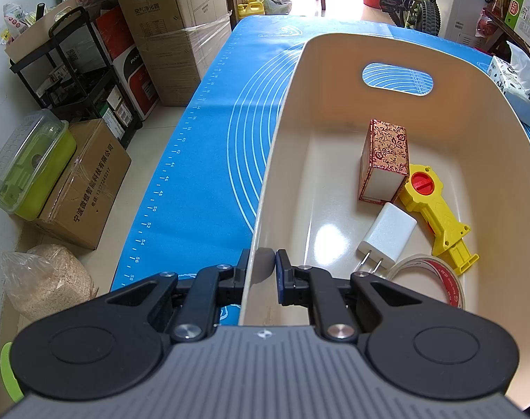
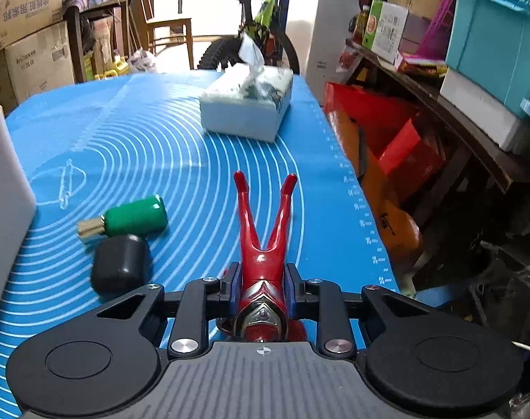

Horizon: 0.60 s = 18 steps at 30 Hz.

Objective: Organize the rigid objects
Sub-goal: 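Grasp the red toy figure with the right gripper, then carry the red figure with the right gripper and drop it into the bin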

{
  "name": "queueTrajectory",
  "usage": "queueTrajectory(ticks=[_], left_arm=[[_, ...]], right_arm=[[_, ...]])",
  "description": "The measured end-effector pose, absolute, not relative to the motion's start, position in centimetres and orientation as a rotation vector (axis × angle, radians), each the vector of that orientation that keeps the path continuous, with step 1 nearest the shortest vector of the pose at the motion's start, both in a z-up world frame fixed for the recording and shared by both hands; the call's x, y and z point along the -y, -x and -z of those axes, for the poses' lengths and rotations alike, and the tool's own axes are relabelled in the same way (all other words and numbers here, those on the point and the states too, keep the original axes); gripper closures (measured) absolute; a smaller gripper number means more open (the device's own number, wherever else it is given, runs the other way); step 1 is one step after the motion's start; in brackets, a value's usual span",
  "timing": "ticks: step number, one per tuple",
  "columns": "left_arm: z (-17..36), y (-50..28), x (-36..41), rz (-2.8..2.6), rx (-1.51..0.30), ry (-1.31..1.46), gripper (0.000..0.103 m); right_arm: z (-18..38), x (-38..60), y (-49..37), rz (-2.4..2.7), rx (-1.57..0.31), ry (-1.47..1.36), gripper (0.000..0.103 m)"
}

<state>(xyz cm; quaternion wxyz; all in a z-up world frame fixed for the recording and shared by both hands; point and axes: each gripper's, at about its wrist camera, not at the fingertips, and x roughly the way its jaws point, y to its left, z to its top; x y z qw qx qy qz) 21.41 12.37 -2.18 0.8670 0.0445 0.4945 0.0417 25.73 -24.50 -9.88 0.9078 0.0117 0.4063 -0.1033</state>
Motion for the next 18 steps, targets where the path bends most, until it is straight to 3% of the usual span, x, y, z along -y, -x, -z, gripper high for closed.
queueTrajectory(ticks=[18], left_arm=[[2.2, -21.4, -12.4, -0.088, -1.036, -0.094, 0.087]], right_arm=[[0.4, 19.6, -24.4, 0.049, -0.603, -0.03, 0.069]])
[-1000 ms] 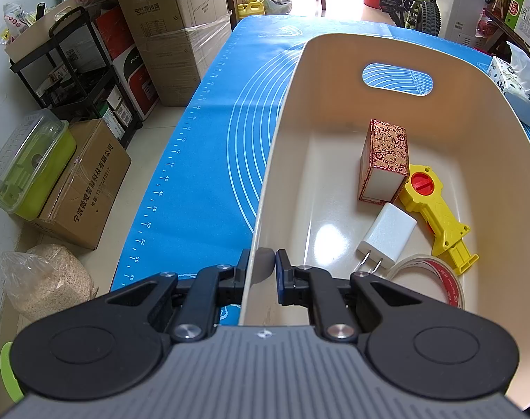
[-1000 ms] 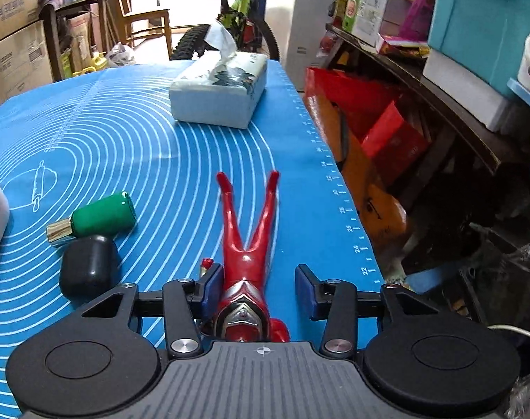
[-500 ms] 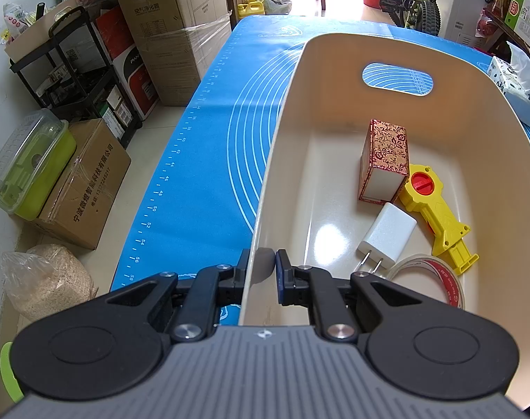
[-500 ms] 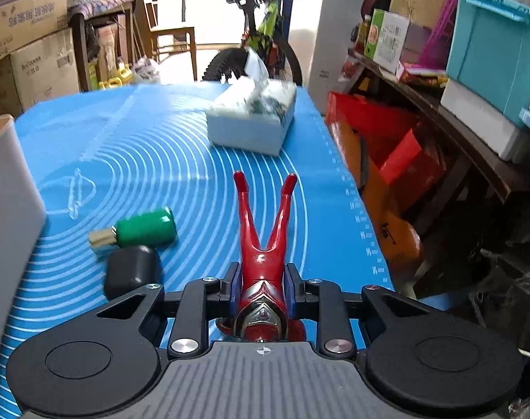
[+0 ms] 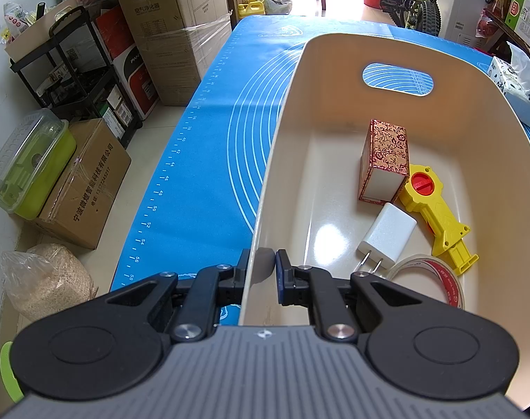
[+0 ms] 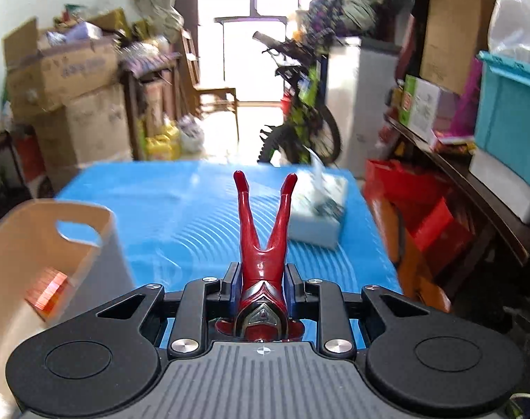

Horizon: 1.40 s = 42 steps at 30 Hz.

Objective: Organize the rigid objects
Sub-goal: 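Carry the red figure with the right gripper and drop it into the bin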

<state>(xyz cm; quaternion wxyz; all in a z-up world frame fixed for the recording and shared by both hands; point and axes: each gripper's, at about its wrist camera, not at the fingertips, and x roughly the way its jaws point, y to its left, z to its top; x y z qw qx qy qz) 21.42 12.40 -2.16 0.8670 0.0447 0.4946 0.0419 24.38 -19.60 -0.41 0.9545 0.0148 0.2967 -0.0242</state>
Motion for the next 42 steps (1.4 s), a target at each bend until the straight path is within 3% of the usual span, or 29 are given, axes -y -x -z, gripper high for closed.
queueTrajectory(ticks=[13, 25, 36, 38, 42], left_arm=[[2.2, -21.4, -12.3, -0.088, -1.036, -0.094, 0.087], [2.2, -21.4, -12.3, -0.088, -1.036, -0.093, 0.087], [2.2, -21.5, -12.2, -0.089, -1.036, -0.093, 0.087], [2.2, -21.5, -12.2, -0.089, -1.037, -0.094, 0.087], [2.2, -21.5, -12.2, -0.089, -1.037, -0.094, 0.087]], right_arm=[[-3.1, 9.9, -25.2, -0.218, -0.519, -0.058, 0.069], [0.3, 2.2, -24.5, -0.377, -0.687, 0.05, 0.069], [3.7, 1.0, -24.7, -0.412, -0.894, 0.115, 0.069], [3.6, 1.2, -24.7, -0.417, -0.893, 0.103, 0.067], [3.0, 1.6, -24.7, -0.419, -0.878, 0.088, 0.054]])
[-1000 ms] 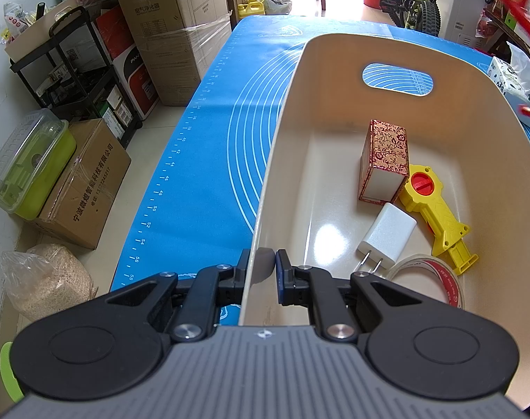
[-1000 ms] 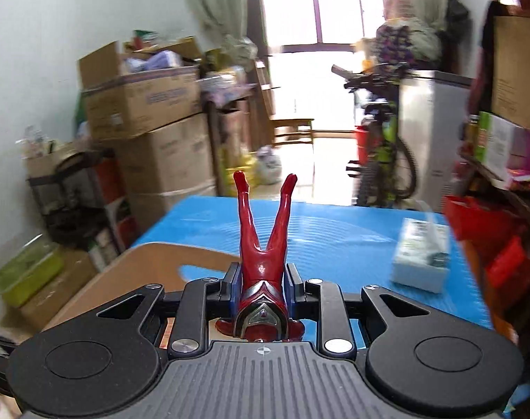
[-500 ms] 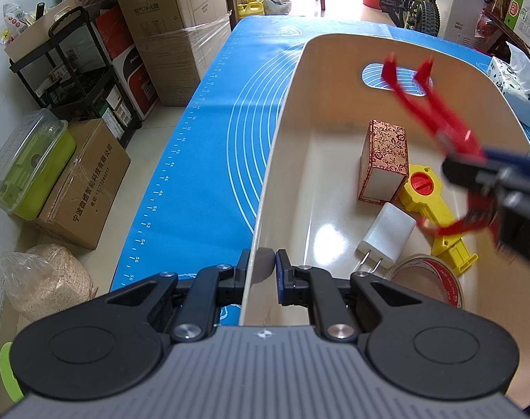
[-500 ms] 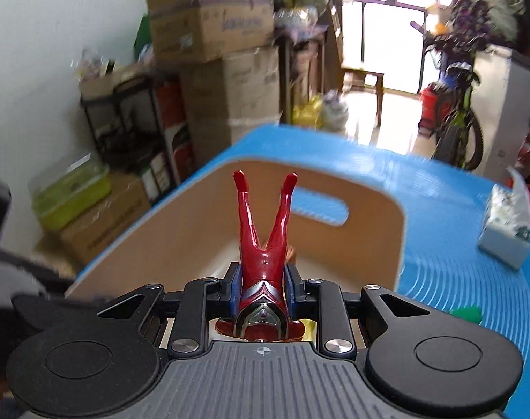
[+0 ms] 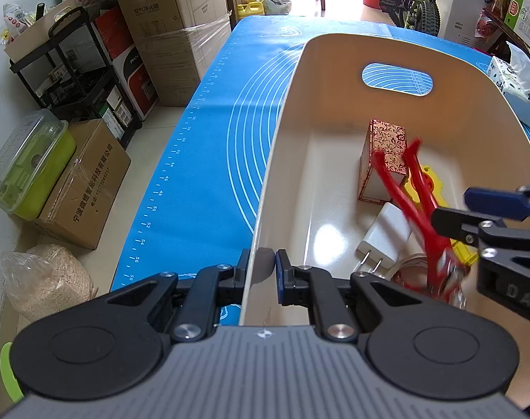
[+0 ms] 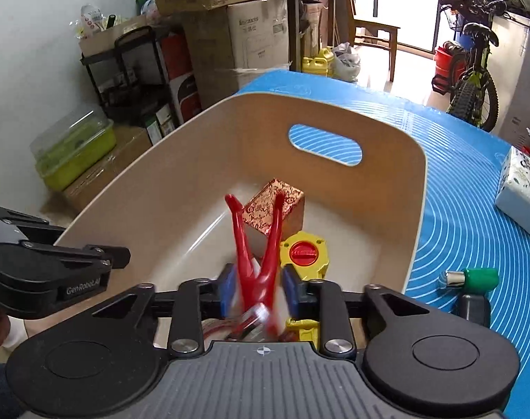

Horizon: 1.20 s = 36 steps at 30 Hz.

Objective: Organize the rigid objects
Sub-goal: 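Carry the red figure with the right gripper and drop it into the bin, then grasp the black earbud case with the right gripper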

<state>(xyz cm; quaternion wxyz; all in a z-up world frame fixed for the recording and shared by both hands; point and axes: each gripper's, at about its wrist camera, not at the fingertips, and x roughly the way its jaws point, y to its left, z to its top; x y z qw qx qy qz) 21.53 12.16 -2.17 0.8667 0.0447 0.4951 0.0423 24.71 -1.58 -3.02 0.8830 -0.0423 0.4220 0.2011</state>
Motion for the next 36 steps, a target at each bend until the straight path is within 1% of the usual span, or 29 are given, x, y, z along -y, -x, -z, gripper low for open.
queueTrajectory(ticks=[1, 3, 5, 12, 17, 21, 29, 36], left_arm=[[2.2, -21.5, -12.1, -0.089, -1.037, -0.093, 0.087], [2.2, -21.5, -12.2, -0.089, -1.037, -0.093, 0.087], [2.2, -21.5, -12.2, -0.088, -1.037, -0.093, 0.087], [2.2, -21.5, -12.1, -0.088, -1.037, -0.093, 0.087], [2.2, -21.5, -12.1, -0.089, -1.037, -0.093, 0.087], [2.2, -21.5, -12.1, -0.09, -1.037, -0.091, 0.087], [2.2, -21.5, -12.0, -0.089, -1.037, -0.093, 0.087], [2.3, -21.5, -12.0, -0.089, -1.037, -0.094, 0.087]], right_arm=[[2.8, 1.7, -24.7, -0.421, -0.868, 0.092, 0.049], [2.1, 2.1, -24.6, -0.416, -0.842, 0.095, 0.045], [1.4, 2.8, -24.6, -0.403, -0.811, 0.076, 0.044], [-1.3, 8.0, -25.2, -0.276, -0.703, -0.015, 0.03], [-1.0, 12.6, -26.4, -0.142, -0.69, -0.042, 0.03], [0.9, 15.2, -27.3, -0.075, -0.687, -0.029, 0.03], [6.8, 17.1, -29.1, -0.031, -0.823, -0.039, 0.03], [10.2, 16.9, -29.7, -0.006, -0.9, 0.003, 0.03]])
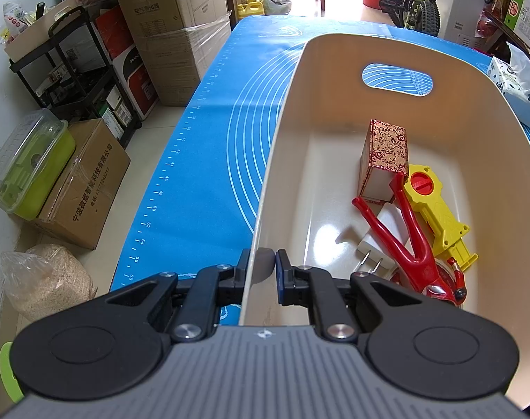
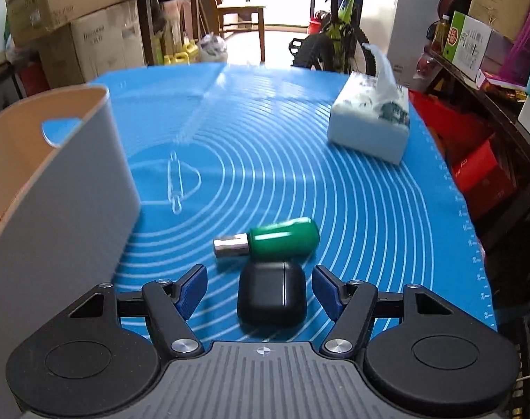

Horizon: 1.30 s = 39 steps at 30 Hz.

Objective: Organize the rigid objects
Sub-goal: 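Grasp the black earbud case with the right gripper, then carry the earbud case with the right gripper and release it into the bin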

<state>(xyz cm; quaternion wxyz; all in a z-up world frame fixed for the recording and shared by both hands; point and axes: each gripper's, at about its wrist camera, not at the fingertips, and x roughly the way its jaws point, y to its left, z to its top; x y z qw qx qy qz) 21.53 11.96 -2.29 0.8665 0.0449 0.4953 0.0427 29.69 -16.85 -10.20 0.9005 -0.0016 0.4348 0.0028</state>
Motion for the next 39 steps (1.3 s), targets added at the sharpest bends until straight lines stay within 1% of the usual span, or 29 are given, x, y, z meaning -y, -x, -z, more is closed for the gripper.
queueTrajectory(ticks=[3, 5, 6, 7, 9, 16, 20, 29, 39], left_arm=[[2.3, -21.5, -12.0, -0.089, -1.037, -0.093, 0.087], [2.3, -21.5, -12.0, -0.088, -1.037, -0.093, 0.087], [2.3, -21.5, -12.0, -0.089, -1.037, -0.093, 0.087], [2.3, -21.5, -12.0, -0.089, -1.037, -0.093, 0.087], [2.3, -21.5, -12.0, -0.089, -1.037, -0.094, 0.087], [2.3, -21.5, -12.0, -0.089, -1.037, -0.093, 0.087], [2.3, -21.5, -12.0, -0.089, -1.037, -0.093, 0.087], [2.3, -21.5, -12.0, -0.088, -1.038, -0.093, 0.087], [2.2, -21.6, -12.1, -0.088, -1.038, -0.093, 0.087]], right_arm=[[10.8, 16.7, -29.4, 0.007, -0.915, -0.003, 0.032], [11.2, 16.9, -29.3, 0.01, -0.925, -0.01, 0.037], [11.4, 17.0, -29.3, 0.012, -0.929, -0.011, 0.04], [11.3, 17.0, -29.1, 0.009, -0.916, -0.01, 0.048], [11.3, 17.1, -29.0, 0.005, -0.911, -0.002, 0.054], [10.9, 17.5, -28.3, 0.039, -0.893, 0.016, 0.054], [9.7, 17.8, -27.8, 0.053, -0.861, 0.008, 0.054], [5.7, 17.7, -27.2, 0.028, -0.796, -0.005, 0.054], [-0.9, 14.0, -25.7, -0.104, -0.63, -0.017, 0.054]])
